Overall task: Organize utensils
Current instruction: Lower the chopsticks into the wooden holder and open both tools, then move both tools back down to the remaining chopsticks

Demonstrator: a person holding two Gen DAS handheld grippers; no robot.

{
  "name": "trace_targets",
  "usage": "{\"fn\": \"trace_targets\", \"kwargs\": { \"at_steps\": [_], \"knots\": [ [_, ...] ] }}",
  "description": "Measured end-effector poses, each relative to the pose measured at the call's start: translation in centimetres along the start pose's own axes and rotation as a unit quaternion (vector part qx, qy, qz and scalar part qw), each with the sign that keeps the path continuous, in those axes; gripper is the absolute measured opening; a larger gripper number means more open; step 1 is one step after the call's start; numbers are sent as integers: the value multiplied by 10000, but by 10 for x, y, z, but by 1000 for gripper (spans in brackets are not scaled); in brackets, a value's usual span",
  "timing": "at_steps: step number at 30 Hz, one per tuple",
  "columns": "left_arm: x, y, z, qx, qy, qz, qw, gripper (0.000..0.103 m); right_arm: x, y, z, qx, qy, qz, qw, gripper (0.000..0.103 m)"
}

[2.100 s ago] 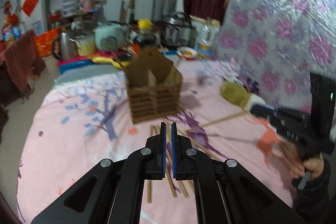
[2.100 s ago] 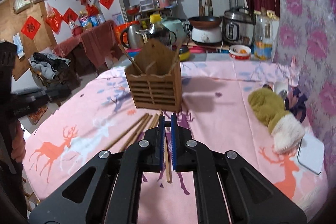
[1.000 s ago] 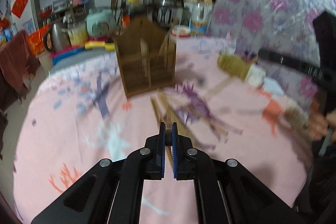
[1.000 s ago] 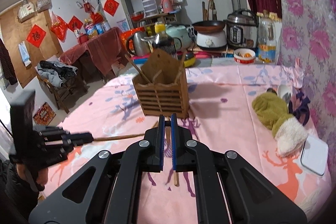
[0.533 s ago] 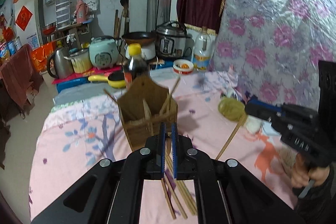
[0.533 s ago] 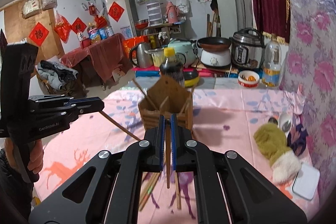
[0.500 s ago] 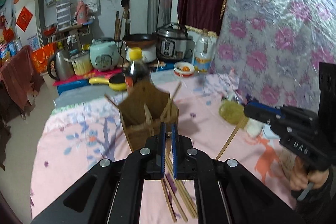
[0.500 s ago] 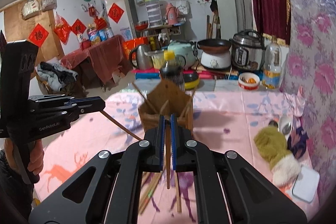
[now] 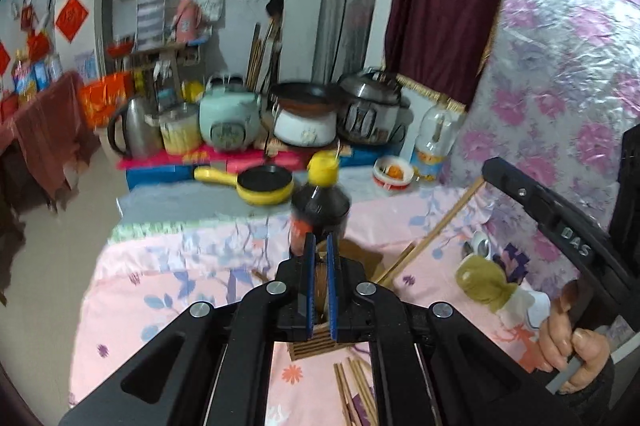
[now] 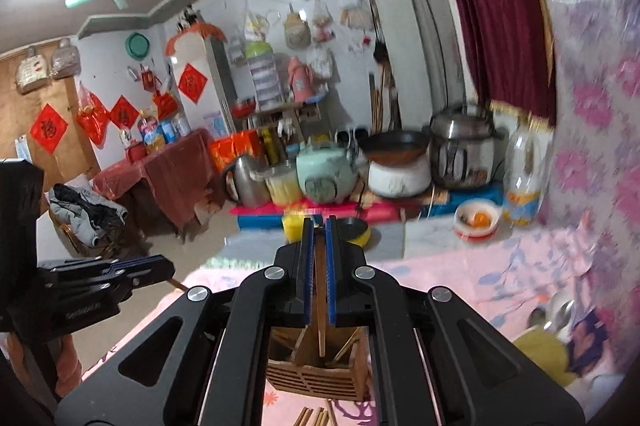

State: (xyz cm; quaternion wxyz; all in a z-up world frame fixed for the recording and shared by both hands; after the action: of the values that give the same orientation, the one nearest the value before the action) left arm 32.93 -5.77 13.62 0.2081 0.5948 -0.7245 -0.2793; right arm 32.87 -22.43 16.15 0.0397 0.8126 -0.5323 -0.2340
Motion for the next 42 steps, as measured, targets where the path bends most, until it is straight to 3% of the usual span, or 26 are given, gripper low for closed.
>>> {"fn": "trace_targets", "kwargs": {
  "at_steps": [2, 3, 4, 5, 6, 7, 12, 13, 15, 17, 21, 25, 30, 34, 35, 36, 39, 42],
  "knots": [
    [-5, -21, 16, -255, 87, 29, 9996, 8, 11, -23, 22, -305, -54, 2, 9995, 11],
    [-7, -28, 23, -326, 145, 55, 9993, 19, 18, -31, 34, -451, -123, 63, 9989, 12],
    [-11, -37, 31, -421, 251, 112, 9987, 32, 23, -35, 42, -542, -195, 59, 9983, 12],
    [-14, -40, 36, -446, 382, 149, 9982, 64, 26, -36, 48, -600, -295, 6, 9978, 12],
    [-20, -40, 40, -374, 565, 172, 9976, 84, 30, -32, 53, -590, -404, -58, 9974, 15],
    [-24, -38, 43, -276, 697, 176, 9970, 88, 31, -27, 54, -549, -439, -56, 9975, 18],
    [-36, -16, 57, 123, 911, -63, 9957, 97, 30, 16, 57, -223, -275, 127, 9993, 55],
    [-37, -11, 59, 182, 936, -127, 9954, 97, 29, 23, 58, -164, -271, 134, 9994, 60],
    [-39, 0, 69, 273, 932, -259, 9949, 97, 26, 44, 64, -17, -281, 136, 9995, 83],
    [-40, 11, 80, 380, 896, -392, 9945, 97, 24, 62, 68, 126, -285, 119, 9994, 96],
    [-39, 36, 110, 597, 985, -471, 9922, 97, 13, 106, 89, 406, -67, 215, 9989, 97],
    [-29, 49, 145, 545, 1099, -169, 9923, 97, 5, 124, 125, 170, 177, 228, 9994, 97],
    [-16, 25, 196, 35, 576, -402, 9975, 97, 12, 120, 171, -219, 352, 295, 9987, 97],
    [-19, -12, 235, -280, 210, -909, 9952, 97, 40, 96, 210, -900, -97, 434, 9949, 97],
    [-20, -24, 247, -560, 127, -980, 9935, 97, 43, 93, 215, -1005, -250, 381, 9939, 97],
    [-18, -34, 257, -842, 76, -936, 9920, 97, 48, 88, 221, -1113, -509, 259, 9921, 97],
    [-14, -43, 275, -1192, 71, -744, 9901, 97, 54, 85, 233, -1255, -950, 60, 9875, 97],
    [-2, -43, 282, -1222, -122, -588, 9907, 97, 55, 86, 237, -1290, -1052, 66, 9860, 97]
  ]
}}
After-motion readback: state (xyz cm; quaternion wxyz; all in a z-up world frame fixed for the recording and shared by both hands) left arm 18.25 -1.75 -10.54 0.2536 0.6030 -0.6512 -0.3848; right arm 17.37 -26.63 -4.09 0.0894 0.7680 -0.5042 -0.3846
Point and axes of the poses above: each gripper's, at about its wrist camera, not at the fingertips, and y roughly against the way its jaws point, x to its right, z to its underside, the point moved 8 cm from there along -y, roughly the way its jaws point, and after that the axes turned 15 degrees about -z, right-handed, at the moved point
